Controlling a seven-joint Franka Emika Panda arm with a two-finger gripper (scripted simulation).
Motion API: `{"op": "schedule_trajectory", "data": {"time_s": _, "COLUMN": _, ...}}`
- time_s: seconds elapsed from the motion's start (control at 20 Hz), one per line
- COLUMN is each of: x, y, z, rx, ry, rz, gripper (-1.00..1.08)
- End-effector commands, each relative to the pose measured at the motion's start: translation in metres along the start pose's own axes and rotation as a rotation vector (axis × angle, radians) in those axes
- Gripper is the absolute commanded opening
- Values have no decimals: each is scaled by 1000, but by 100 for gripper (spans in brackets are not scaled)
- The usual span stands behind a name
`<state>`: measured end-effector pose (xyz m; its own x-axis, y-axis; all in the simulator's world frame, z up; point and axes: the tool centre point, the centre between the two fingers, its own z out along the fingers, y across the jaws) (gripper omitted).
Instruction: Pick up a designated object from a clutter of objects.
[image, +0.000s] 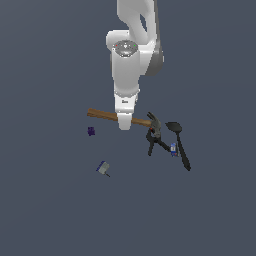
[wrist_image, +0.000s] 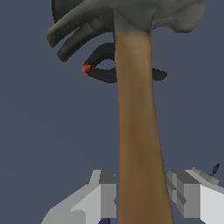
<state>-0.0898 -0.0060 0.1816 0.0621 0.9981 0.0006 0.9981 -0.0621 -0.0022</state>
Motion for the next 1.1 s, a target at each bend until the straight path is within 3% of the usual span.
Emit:
{"op": "schedule_trajectory", "data": {"time_s": 0.0, "x": 16, "y": 1, "z": -23, "rx": -2, "ry": 1, "rz": 0, "gripper": -100}}
{"op": "schedule_trajectory", "data": {"time_s": 1.05, "x": 140, "y": 16, "z": -198, "rx": -2, "ry": -1, "rz": 5, "gripper": -100}}
